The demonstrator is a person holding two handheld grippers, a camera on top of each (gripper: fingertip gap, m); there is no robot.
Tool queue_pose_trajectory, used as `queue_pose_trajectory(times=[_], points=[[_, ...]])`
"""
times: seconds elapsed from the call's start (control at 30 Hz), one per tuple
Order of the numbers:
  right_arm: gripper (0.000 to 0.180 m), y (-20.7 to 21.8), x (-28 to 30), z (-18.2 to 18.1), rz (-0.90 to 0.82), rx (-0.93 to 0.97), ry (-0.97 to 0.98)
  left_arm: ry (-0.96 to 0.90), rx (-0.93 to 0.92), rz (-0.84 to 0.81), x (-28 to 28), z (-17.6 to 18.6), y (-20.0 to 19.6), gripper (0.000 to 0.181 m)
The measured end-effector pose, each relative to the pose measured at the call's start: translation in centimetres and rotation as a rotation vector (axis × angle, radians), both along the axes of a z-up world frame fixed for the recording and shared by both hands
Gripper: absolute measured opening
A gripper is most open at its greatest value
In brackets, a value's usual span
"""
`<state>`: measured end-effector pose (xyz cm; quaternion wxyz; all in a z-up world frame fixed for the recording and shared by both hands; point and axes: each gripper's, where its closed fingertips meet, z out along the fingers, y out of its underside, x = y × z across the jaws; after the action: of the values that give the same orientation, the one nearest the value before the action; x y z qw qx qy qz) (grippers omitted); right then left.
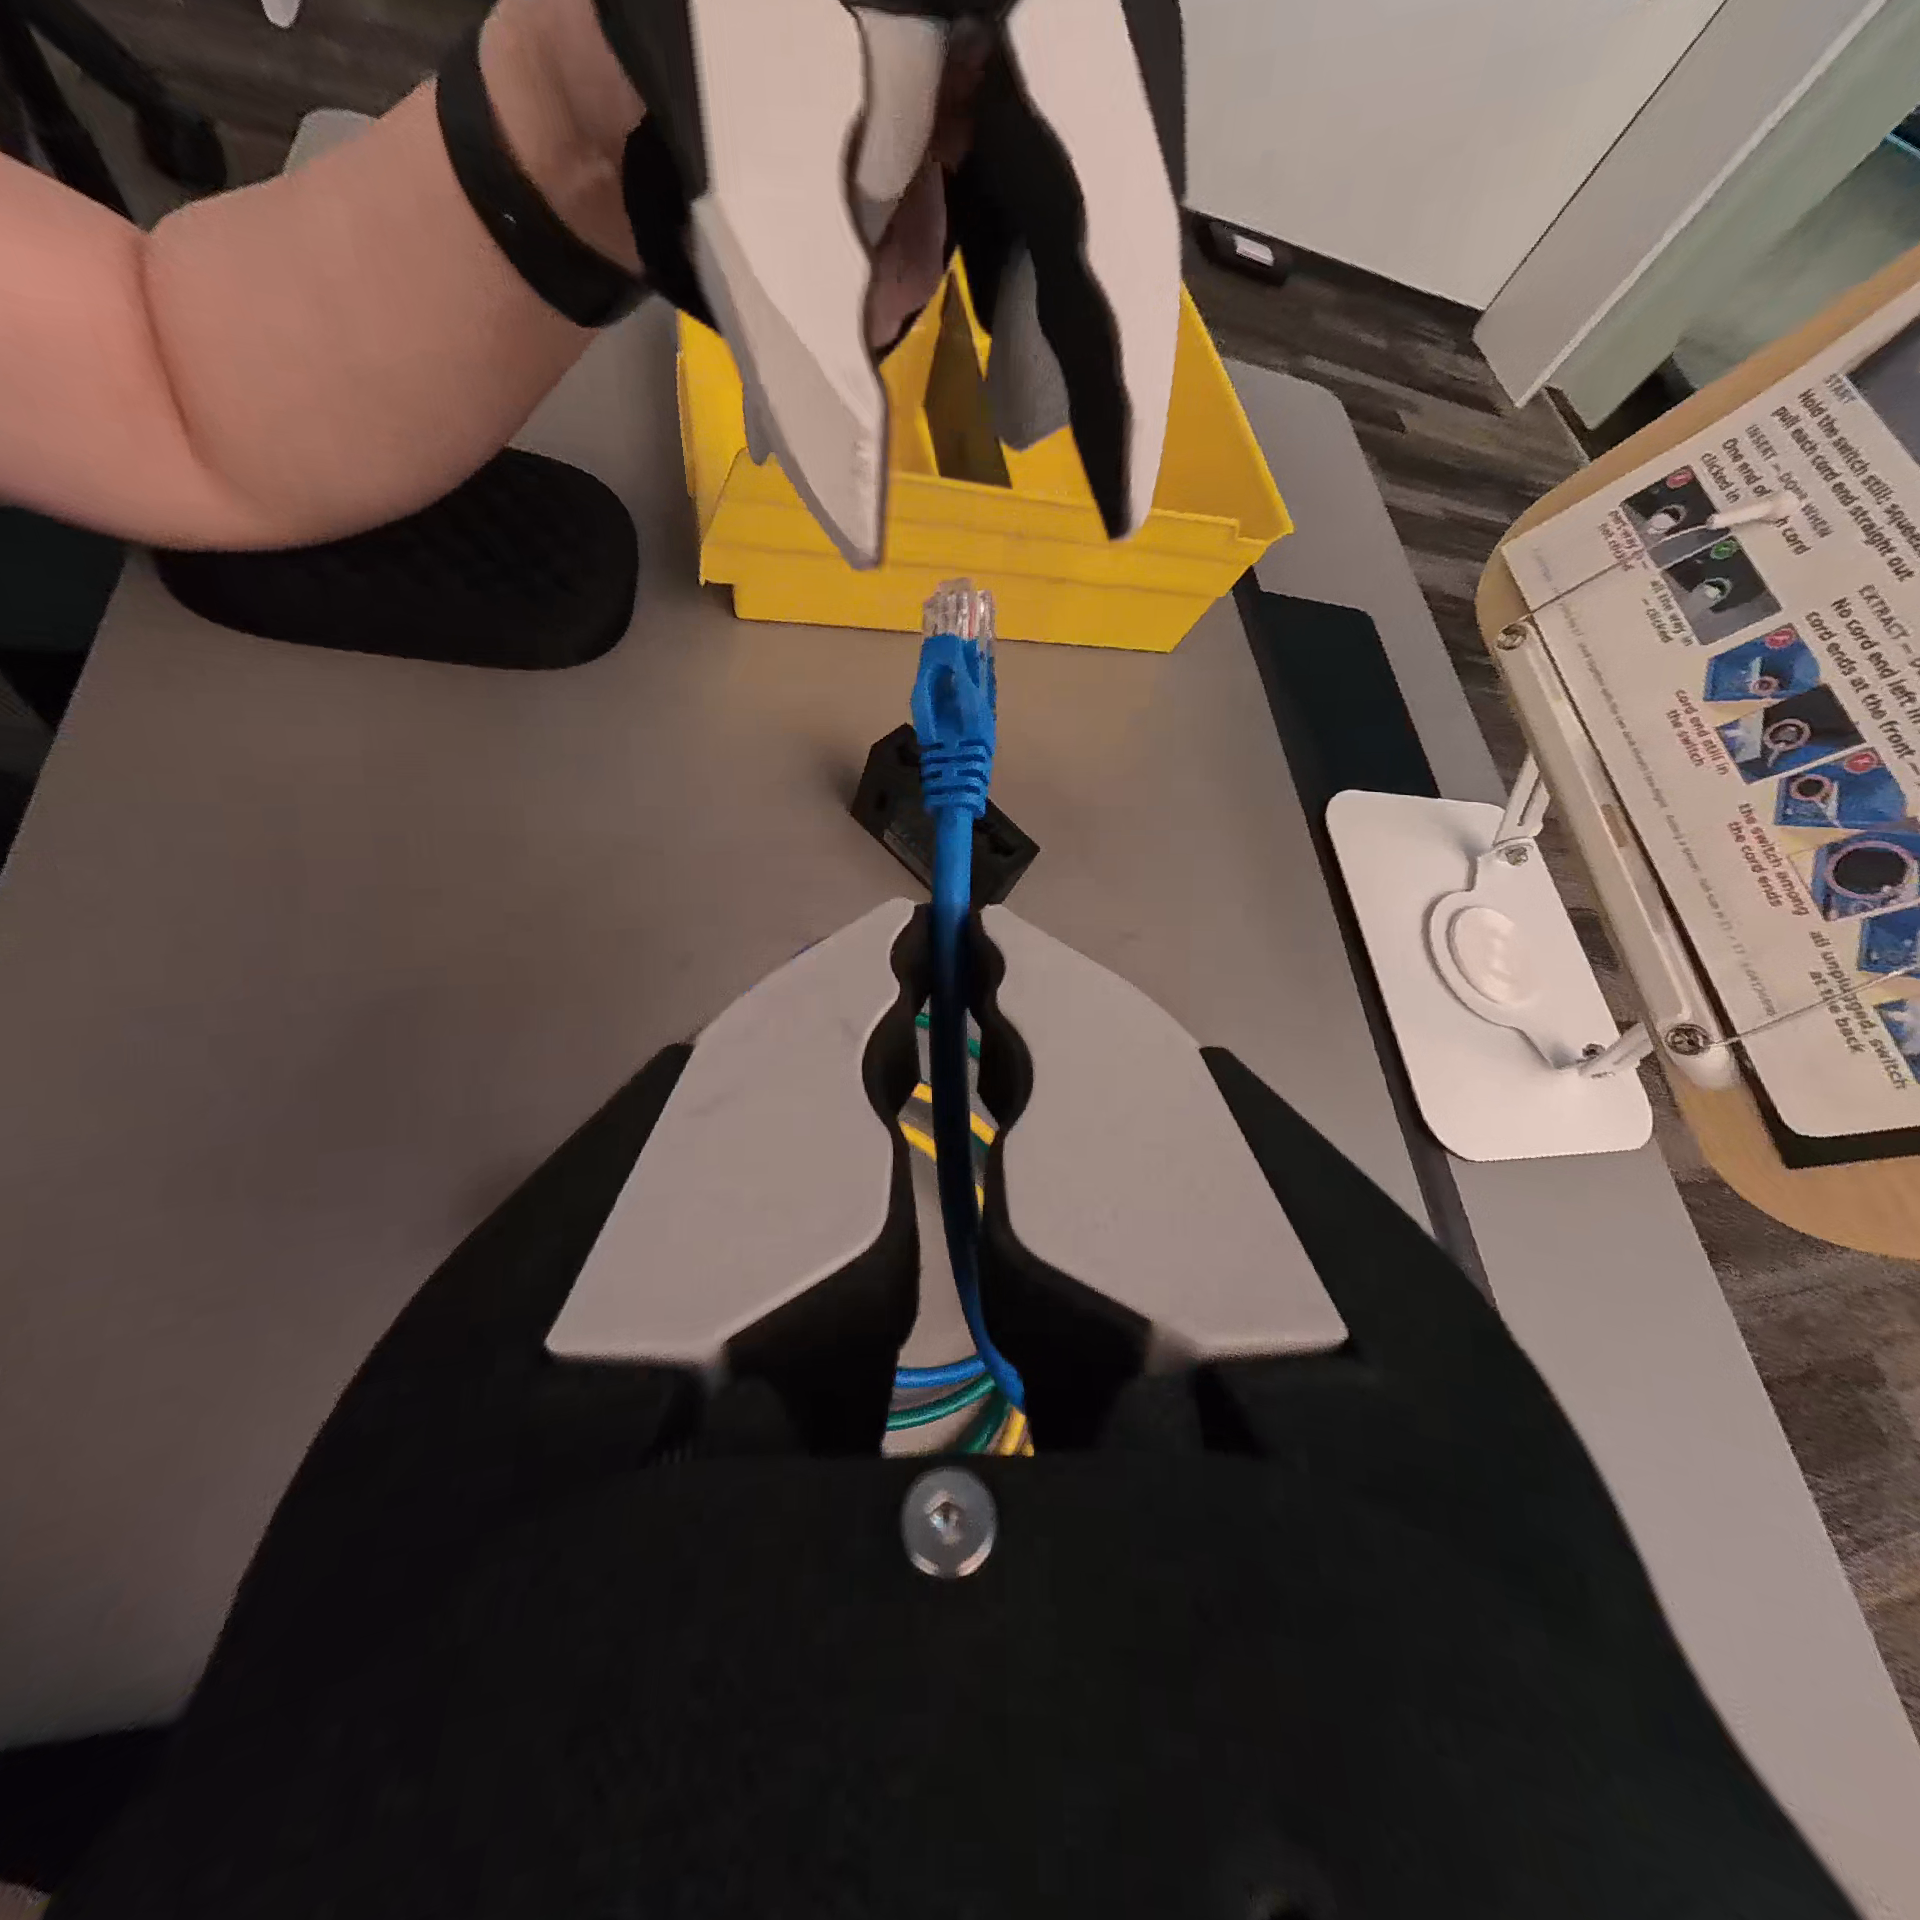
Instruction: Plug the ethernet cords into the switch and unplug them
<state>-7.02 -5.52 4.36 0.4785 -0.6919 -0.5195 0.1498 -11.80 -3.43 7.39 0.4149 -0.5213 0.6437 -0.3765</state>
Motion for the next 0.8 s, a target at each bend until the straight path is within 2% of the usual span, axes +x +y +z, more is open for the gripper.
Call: queue_pose_trajectory(times=[0.1, 0.23, 0.33, 0.37, 0.43, 0.63, 0.67, 0.73, 0.77, 0.8], points=[[0.007, 0.0, 0.2, 0.1, -0.004, -0.012, 0.013, -0.139, 0.126, -0.047, 0.4, 1.1, -1.1, 0.044], [0.007, -0.2, 0.0, 0.1, 0.009, -0.032, 0.032, -0.153, 0.244, -0.022, 1.6, 0.3, -1.5, 0.037], [0.007, -0.3, -0.2, 0.1, 0.020, -0.022, 0.019, -0.107, 0.217, -0.022, 2.4, -0.8, -1.6, 0.038], [0.007, -0.4, -0.2, 0.1, 0.022, -0.021, 0.014, -0.124, 0.197, -0.030, 2.6, -0.7, -1.8, 0.036], [0.007, -0.4, -0.3, -0.1, 0.022, -0.021, 0.002, -0.147, 0.156, -0.064, 2.8, -0.7, -2.2, 0.019], [0.007, 0.2, 0.2, -0.3, 0.001, 0.000, -0.018, -0.087, 0.184, -0.061, 2.9, -1.7, -1.8, 0.014], [0.009, 0.7, 0.4, 0.2, -0.030, 0.037, -0.002, -0.088, 0.172, -0.039, 2.9, -1.4, -1.6, 0.013], [0.037, 2.1, 1.0, 2.7, -0.130, 0.187, 0.052, -0.118, 0.143, 0.043, 2.8, -0.5, -0.2, 0.012], [0.047, 1.9, 1.0, 4.2, -0.149, 0.273, 0.081, -0.126, 0.117, 0.069, 2.6, -0.2, 0.3, 0.012], [0.050, 0.9, 0.3, 5.5, -0.106, 0.333, 0.118, -0.136, 0.077, 0.080, 2.4, 0.1, 0.7, 0.012]])
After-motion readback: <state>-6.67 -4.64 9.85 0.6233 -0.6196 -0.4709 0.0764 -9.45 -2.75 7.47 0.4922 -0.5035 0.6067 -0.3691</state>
